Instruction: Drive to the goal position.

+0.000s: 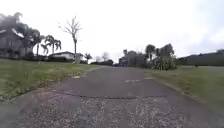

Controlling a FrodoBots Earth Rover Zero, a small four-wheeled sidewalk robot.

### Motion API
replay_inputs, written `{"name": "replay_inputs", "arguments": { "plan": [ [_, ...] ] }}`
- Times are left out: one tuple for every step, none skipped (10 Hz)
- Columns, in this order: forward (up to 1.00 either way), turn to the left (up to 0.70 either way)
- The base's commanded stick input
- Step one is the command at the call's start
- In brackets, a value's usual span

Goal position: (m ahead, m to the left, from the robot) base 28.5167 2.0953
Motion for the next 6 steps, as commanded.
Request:
{"name": "replay_inputs", "arguments": {
  "plan": [
    [0.7, 0.14],
    [0.7, 0.06],
    [0.7, 0.03],
    [0.7, 0.04],
    [0.7, 0.03],
    [0.7, 0.0]
  ]
}}
